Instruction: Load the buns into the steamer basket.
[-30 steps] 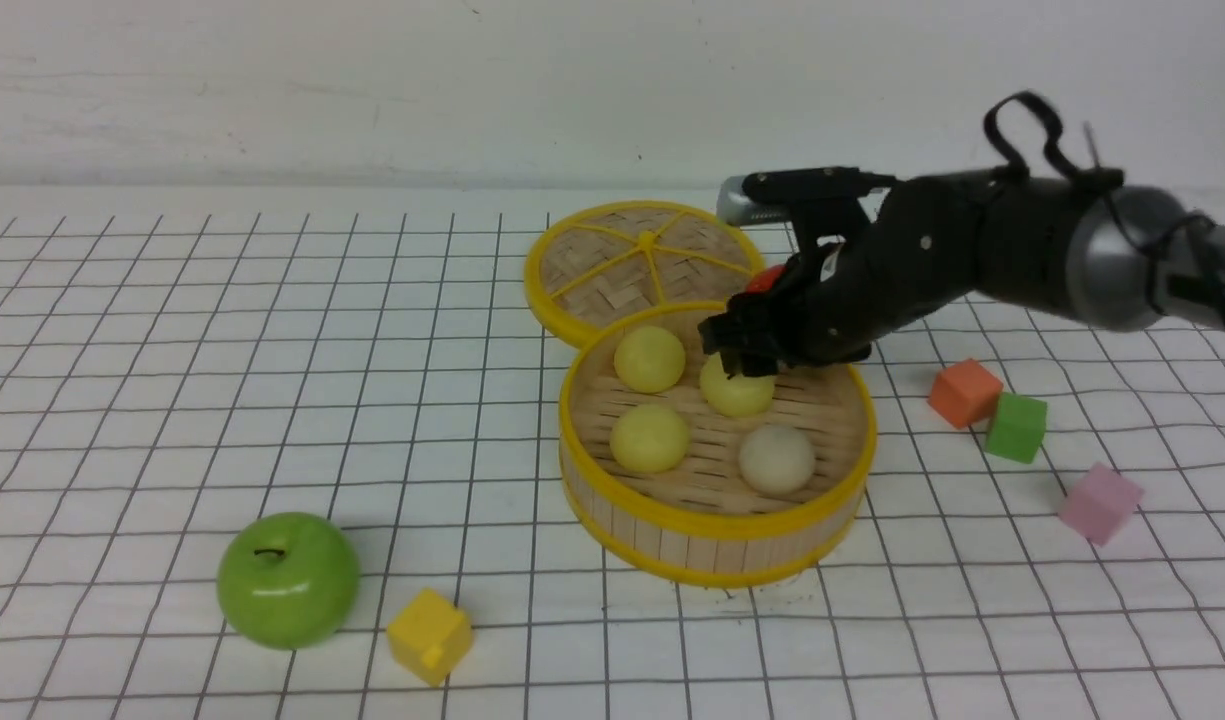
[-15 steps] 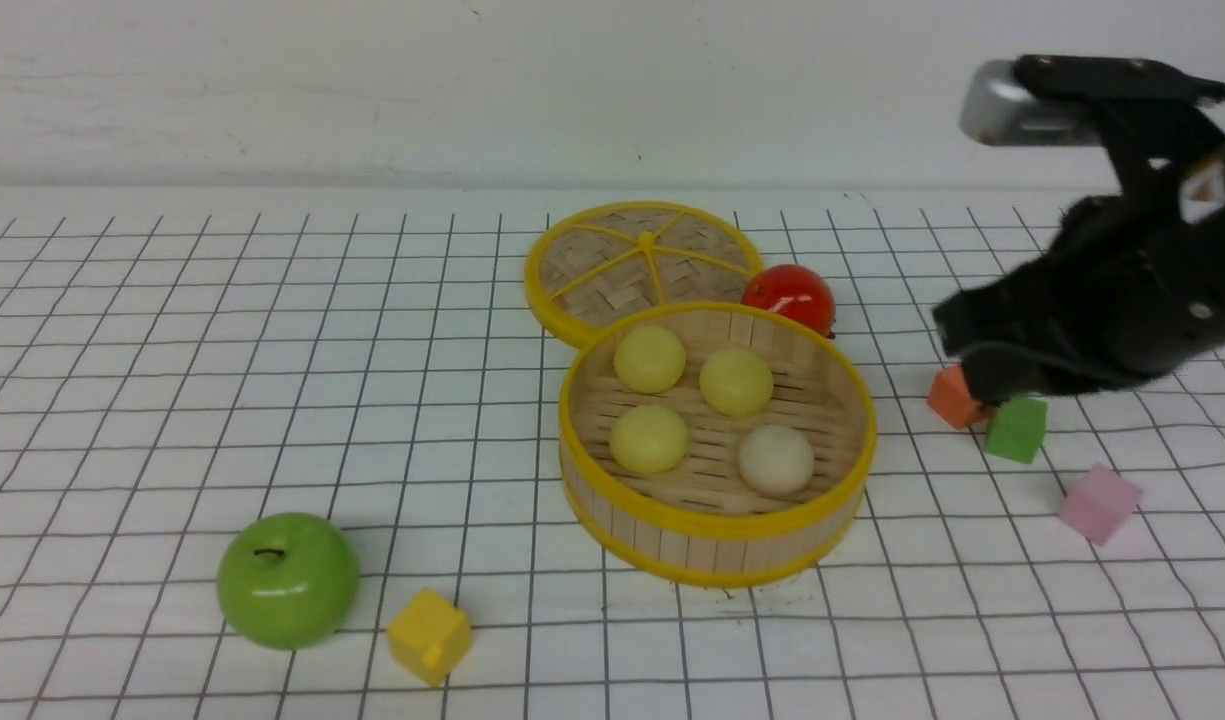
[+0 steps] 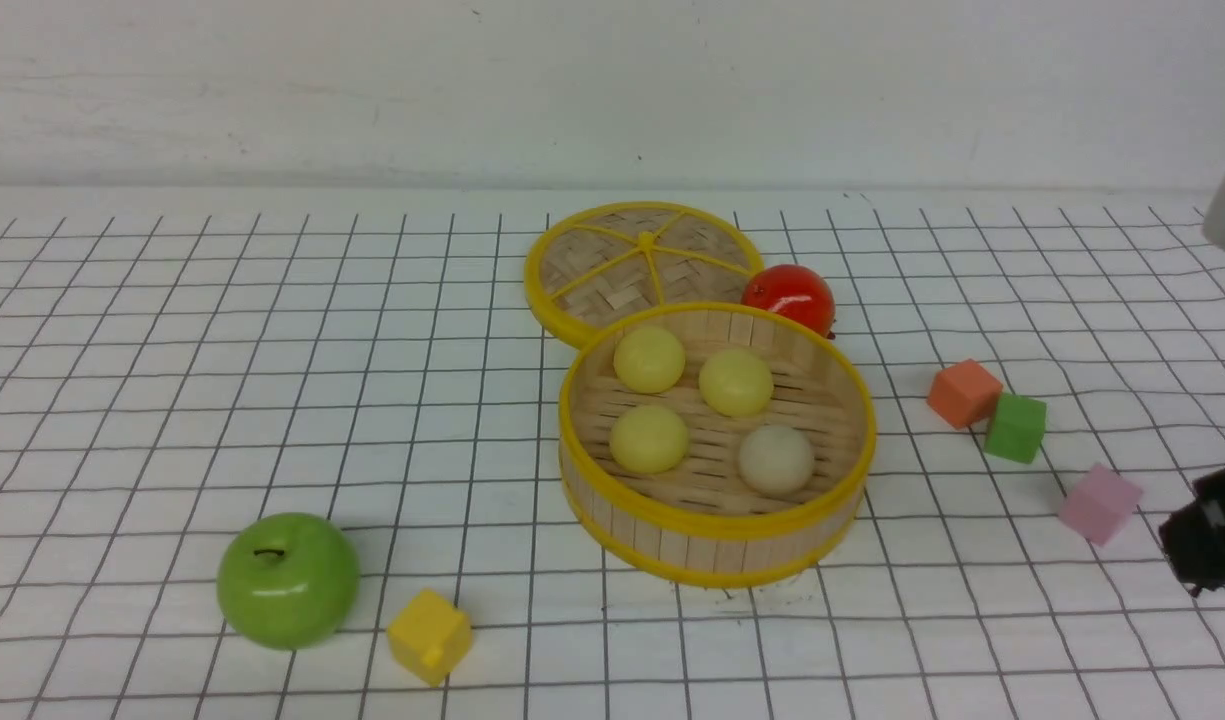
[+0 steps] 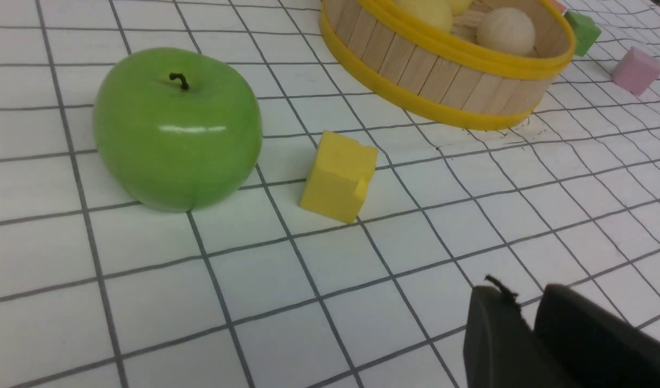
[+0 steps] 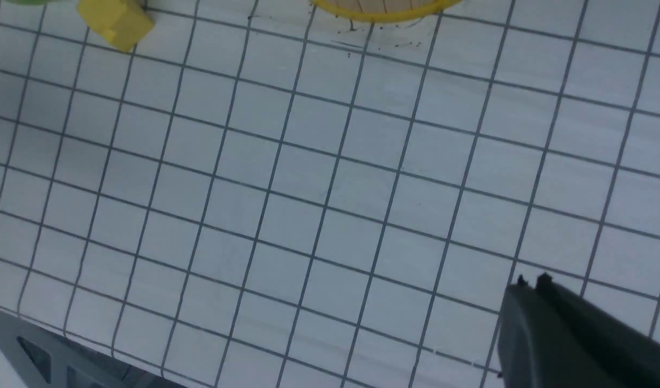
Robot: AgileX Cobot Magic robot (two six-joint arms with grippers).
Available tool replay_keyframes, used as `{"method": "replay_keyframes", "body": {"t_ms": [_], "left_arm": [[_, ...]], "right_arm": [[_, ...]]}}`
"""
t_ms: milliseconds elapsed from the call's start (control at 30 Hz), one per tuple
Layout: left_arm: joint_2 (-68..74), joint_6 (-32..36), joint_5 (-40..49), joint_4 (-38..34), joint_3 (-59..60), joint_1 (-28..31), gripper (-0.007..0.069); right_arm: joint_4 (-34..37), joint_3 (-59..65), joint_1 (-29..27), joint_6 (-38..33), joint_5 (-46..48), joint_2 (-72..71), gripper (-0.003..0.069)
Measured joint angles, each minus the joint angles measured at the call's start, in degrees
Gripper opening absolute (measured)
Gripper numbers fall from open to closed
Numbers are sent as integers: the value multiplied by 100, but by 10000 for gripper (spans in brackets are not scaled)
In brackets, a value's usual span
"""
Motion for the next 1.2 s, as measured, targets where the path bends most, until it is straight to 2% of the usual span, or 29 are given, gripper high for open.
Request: {"method": "replay_keyframes", "body": {"t_ms": [100, 167, 200, 233, 300, 367, 400, 433, 500, 567, 667, 1200], "left_arm": [[0, 0, 0, 0, 0, 0, 110], [0, 0, 0, 0, 0, 0, 110], [0, 0, 0, 0, 0, 0, 110], [0, 0, 0, 0, 0, 0, 111], [0, 0, 0, 0, 0, 0, 113], [0, 0, 0, 0, 0, 0, 113], [0, 0, 0, 0, 0, 0, 115], [0, 0, 0, 0, 0, 0, 115], [0, 0, 0, 0, 0, 0, 120], [0, 0, 0, 0, 0, 0, 122], [0, 0, 0, 0, 0, 0, 124], [-1, 0, 11, 0, 0, 0, 141]], "right_arm": [[-185, 235, -161, -175, -92, -461, -17], [-224, 722, -410, -387, -492, -980, -17], [-278, 1212, -621, -560, -1094, -1416, -17], [-274, 1309, -657, -560, -1094, -1493, -17], [-427, 2760, -1121, -847, -2589, -2639, -15], [-572, 4002, -1413, -927, -3701, -3578, -13], [-605, 4603, -1525, -940, -4167, -4033, -12], [-605, 4603, -1545, -940, -4251, -4033, -12], [-605, 6023, -1706, -882, -5172, -5085, -11], [-605, 6516, -1746, -715, -5352, -5497, -11], [-715, 6702, -1766, -483, -5014, -5930, -10], [-776, 6691, -1773, -450, -4949, -5987, -3]]}}
